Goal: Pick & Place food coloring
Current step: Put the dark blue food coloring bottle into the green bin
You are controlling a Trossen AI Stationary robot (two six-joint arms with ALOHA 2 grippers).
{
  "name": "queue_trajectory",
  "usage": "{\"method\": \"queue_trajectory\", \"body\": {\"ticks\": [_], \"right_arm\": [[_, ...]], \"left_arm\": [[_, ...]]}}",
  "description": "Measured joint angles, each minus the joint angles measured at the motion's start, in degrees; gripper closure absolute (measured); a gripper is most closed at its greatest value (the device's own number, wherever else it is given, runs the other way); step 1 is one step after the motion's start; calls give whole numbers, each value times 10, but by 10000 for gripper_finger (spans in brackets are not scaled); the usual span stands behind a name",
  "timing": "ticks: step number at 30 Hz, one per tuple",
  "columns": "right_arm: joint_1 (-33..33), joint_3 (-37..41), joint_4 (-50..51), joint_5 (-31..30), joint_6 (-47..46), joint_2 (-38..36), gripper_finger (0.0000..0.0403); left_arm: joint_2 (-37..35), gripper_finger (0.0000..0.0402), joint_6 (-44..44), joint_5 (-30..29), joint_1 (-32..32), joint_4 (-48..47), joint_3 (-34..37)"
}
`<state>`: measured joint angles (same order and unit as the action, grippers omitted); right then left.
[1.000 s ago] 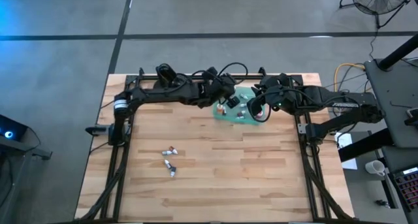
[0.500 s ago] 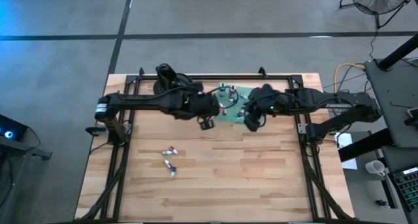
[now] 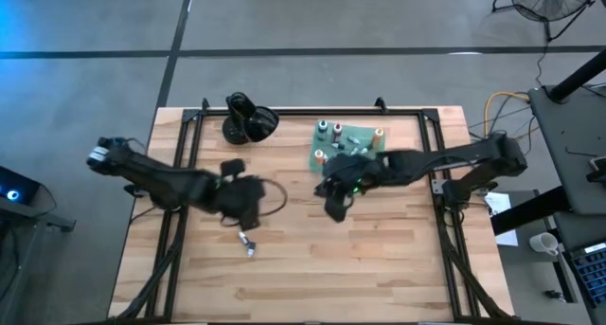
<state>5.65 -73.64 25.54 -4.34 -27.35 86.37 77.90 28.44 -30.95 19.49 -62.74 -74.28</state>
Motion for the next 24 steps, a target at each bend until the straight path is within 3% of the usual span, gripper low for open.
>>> {"method": "queue_trajectory", "body": {"ticks": [7, 15, 20, 24], "right_arm": [[38, -55, -54, 1, -41, 128, 335], [63, -188, -48, 27, -54, 297, 328], [86, -314, -33, 30, 116, 390, 290], [93, -436, 82, 34, 235, 467, 252]], "left_arm": [[-85, 310, 232, 1, 120, 15, 124], [-124, 310, 470, 4, 234, 19, 207], [-123, 310, 565, 8, 291, 33, 239], [-123, 310, 628, 9, 326, 76, 263]]}}
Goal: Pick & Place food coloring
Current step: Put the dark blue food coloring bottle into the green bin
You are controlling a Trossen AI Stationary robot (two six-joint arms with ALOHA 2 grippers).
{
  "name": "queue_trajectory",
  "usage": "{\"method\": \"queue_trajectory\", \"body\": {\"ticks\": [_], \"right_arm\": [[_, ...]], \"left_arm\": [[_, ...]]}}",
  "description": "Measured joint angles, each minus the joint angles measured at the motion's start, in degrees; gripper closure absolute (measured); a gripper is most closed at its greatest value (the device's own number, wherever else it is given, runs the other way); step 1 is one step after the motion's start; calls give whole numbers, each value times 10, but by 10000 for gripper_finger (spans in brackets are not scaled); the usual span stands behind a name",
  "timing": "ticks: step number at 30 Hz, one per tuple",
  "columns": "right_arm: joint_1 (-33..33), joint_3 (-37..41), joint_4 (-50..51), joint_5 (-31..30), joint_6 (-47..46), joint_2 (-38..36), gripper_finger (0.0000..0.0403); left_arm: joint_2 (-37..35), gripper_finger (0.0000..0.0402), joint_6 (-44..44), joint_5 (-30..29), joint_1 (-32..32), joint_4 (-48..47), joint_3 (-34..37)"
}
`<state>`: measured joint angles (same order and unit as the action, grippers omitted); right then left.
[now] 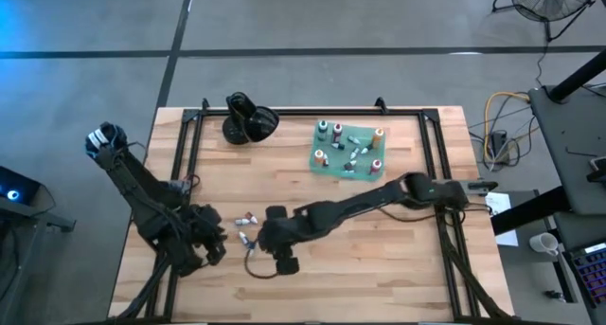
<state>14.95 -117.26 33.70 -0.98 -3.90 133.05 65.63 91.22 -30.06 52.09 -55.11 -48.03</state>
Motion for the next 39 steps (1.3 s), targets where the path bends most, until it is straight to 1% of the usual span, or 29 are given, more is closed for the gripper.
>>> {"method": "queue_trajectory", "body": {"ticks": [2, 4, 7, 12, 16, 18, 21, 23, 25, 26, 28, 29, 31, 33, 39], "right_arm": [[-2, -58, 71, 1, 23, 38, 237], [-3, -112, 118, -1, 45, 74, 228], [-3, -177, 144, 0, 104, 117, 219], [-6, -153, 87, -1, 192, 122, 211], [-9, -151, 71, -2, 199, 122, 211], [-9, -148, 45, -1, 198, 123, 211], [-9, -139, -4, -1, 166, 123, 211], [-9, -138, 1, -14, 112, 123, 211], [-9, -142, 37, -32, 47, 120, 211], [-10, -147, 63, -37, 17, 118, 211], [-10, -160, 112, -37, -28, 114, 211], [-9, -164, 136, -37, -46, 111, 211], [-8, -166, 165, -37, -70, 104, 211], [-4, -165, 186, -37, -84, 102, 211], [8, -165, 196, -35, -97, 99, 211]], "left_arm": [[0, 310, 30, -3, 16, 16, 7], [0, 310, 56, -13, 32, 31, 8], [0, 310, 90, -42, 54, 50, 14], [0, 310, 142, -76, 75, 52, 15], [1, 310, 182, -83, 79, 54, 15], [5, 310, 207, -84, 79, 57, 18], [16, 310, 213, -84, 79, 75, 41], [26, 310, 213, -81, 77, 96, 67], [37, 310, 214, -68, 69, 129, 103], [40, 310, 220, -52, 63, 153, 124], [42, 310, 248, -12, 50, 214, 164], [42, 310, 263, -4, 46, 256, 183], [41, 310, 274, -17, 41, 346, 216], [40, 310, 274, -52, 34, 406, 242], [42, 310, 264, -54, 4, 416, 269]]}}
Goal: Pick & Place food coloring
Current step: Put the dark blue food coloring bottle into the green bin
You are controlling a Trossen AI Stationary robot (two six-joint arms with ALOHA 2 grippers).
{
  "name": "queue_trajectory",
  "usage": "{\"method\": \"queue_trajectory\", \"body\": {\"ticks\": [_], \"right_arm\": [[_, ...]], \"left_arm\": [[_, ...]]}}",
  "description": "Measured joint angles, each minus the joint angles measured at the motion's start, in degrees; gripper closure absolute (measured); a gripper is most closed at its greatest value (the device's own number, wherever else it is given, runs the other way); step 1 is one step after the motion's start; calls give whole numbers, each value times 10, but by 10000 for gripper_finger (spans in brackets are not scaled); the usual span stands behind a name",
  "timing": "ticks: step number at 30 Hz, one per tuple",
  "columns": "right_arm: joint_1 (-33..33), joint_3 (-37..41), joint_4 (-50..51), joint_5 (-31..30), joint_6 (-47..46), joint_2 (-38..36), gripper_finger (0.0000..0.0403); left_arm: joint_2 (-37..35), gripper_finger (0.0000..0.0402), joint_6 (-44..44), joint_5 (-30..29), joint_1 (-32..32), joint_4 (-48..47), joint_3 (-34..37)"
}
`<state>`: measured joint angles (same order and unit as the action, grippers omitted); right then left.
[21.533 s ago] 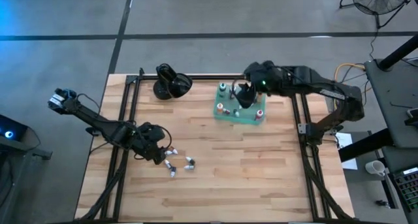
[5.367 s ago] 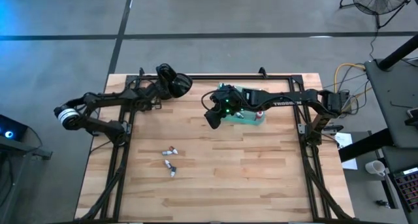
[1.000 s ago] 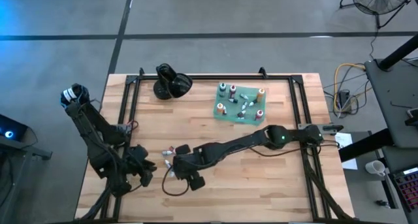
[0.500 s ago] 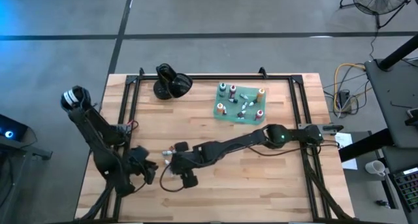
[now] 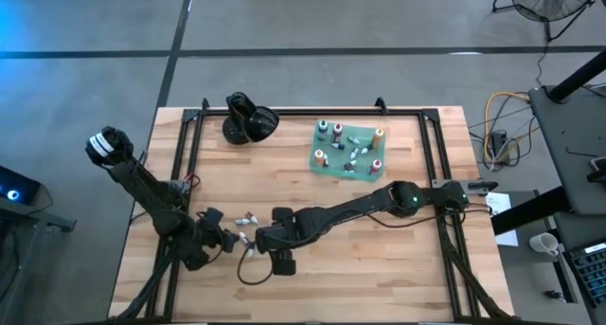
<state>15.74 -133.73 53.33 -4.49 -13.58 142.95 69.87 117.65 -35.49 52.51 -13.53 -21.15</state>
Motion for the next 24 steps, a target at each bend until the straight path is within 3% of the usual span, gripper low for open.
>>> {"method": "queue_trajectory", "body": {"ticks": [7, 11, 17, 24], "right_arm": [[-3, 0, -55, 39, -100, -1, 211], [-4, 0, -105, 44, -87, -1, 211], [-16, 0, -70, 44, -218, -1, 211], [9, 0, 3, 38, -272, -11, 211]], "left_arm": [[0, 310, -27, 1, -6, 1, -10], [1, 310, -123, 24, -5, 14, -27], [5, 310, -159, 36, -14, 28, -39], [49, 310, -181, 0, -23, 28, -83]]}}
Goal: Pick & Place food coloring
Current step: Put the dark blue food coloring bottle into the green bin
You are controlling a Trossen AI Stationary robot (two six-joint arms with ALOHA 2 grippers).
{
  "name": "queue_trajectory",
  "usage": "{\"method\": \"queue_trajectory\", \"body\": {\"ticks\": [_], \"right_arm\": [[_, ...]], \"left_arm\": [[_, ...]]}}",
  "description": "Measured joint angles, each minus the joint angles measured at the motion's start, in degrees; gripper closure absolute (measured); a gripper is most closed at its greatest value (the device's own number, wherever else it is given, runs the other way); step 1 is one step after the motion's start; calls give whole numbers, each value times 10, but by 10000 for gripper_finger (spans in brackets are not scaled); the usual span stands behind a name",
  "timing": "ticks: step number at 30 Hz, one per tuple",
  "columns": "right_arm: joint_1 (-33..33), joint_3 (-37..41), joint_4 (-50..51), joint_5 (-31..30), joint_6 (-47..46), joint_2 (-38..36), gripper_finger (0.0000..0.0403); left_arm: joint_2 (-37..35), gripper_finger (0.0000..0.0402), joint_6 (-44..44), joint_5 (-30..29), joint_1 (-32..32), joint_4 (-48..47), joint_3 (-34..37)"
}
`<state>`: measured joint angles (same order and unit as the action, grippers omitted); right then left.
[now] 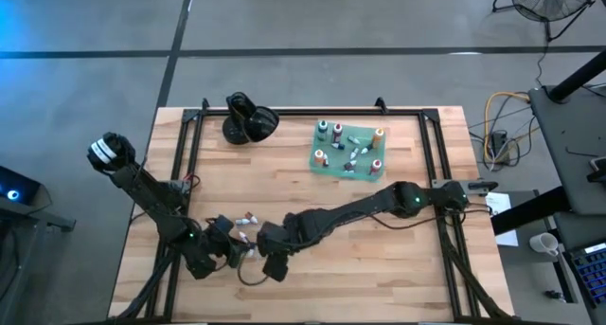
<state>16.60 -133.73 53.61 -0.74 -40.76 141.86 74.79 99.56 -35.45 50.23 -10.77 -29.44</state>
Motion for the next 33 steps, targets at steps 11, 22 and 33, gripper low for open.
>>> {"method": "queue_trajectory", "body": {"ticks": [11, 22, 33], "right_arm": [[58, 0, 183, -121, -194, -35, 211], [71, 0, 364, -116, -315, -46, 211], [57, 0, 364, -160, -191, -64, 211]], "left_arm": [[120, 310, 45, 26, -7, -133, -121], [175, 310, 106, 61, -21, -149, -184], [169, 310, 178, 69, -28, -377, -296]]}}
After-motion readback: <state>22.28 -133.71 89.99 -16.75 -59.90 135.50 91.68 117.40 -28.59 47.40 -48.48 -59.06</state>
